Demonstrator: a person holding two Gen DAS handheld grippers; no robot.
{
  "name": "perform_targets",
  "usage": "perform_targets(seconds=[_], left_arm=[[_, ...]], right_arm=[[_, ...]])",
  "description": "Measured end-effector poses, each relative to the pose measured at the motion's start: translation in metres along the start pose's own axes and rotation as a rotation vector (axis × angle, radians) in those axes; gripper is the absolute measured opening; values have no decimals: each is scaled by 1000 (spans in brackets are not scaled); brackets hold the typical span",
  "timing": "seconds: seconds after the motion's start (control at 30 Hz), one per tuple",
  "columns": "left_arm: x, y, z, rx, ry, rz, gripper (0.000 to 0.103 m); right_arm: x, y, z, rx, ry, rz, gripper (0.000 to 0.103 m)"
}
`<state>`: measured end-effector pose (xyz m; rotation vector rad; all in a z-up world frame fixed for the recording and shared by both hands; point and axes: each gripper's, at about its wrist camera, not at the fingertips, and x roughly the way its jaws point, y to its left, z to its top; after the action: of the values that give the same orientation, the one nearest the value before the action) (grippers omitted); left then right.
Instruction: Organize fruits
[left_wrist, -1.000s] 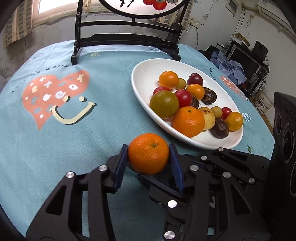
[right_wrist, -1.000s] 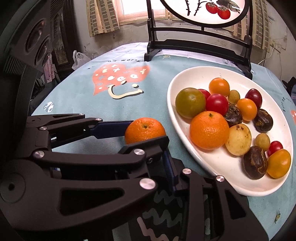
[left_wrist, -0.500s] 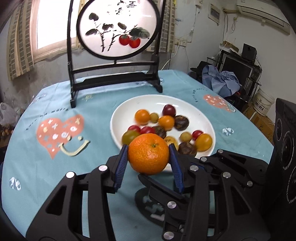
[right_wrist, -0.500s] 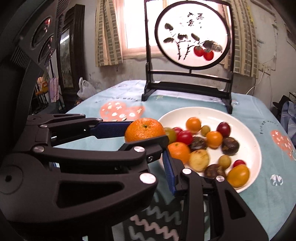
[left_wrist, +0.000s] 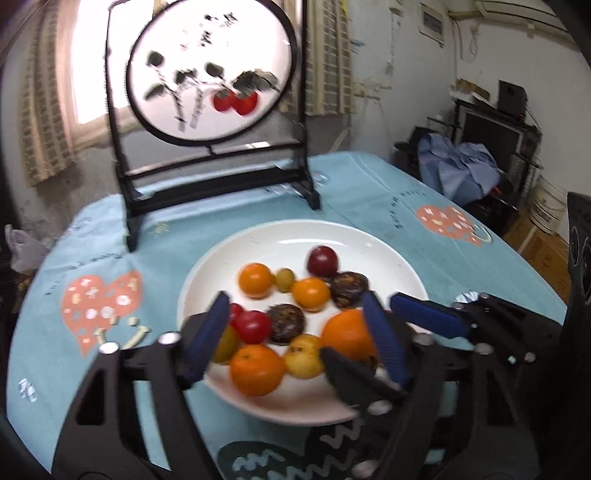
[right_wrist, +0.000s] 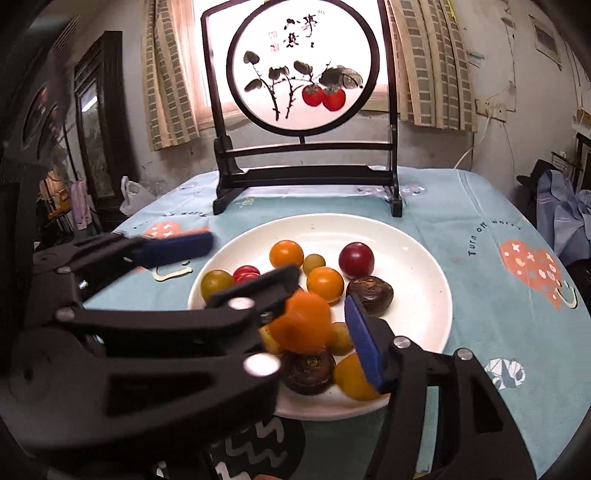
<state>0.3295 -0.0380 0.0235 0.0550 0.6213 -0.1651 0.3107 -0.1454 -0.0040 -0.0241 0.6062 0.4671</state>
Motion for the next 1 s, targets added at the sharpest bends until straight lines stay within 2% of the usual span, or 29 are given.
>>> perform_targets(seconds=[0.03, 0.07, 0.1, 0.17, 0.3, 0.43, 0.53, 0.73, 1.0], left_arm=[[-11, 4, -2, -8, -20, 26, 93], [-21, 7, -4, -12, -35, 48, 98], [-31, 11, -7, -12, -47, 71, 99], [-50, 16, -14, -13, -62, 104, 101], [-79, 27, -41, -41, -48, 108, 101], [-89, 32, -77, -70, 16, 124, 101], [-87, 29, -94, -48, 82, 140, 101], [-96, 25, -107, -46, 86, 145, 101], [-97, 23, -109, -53, 89, 147, 101]], right_arm=[[-7, -1, -1, -2, 0, -1, 61], [-14, -2, -2, -3, -1, 0, 68], [-23, -4, -5, -1, -8, 3, 83], [-40, -5, -11, -11, -32, 7, 102], [-72, -3, -37, -99, -54, -32, 102], [-85, -10, -63, -90, 8, -25, 102], [-93, -9, -76, -98, 32, -23, 102], [-101, -9, -93, -127, 56, -67, 102], [-97, -14, -97, -120, 93, -90, 102]])
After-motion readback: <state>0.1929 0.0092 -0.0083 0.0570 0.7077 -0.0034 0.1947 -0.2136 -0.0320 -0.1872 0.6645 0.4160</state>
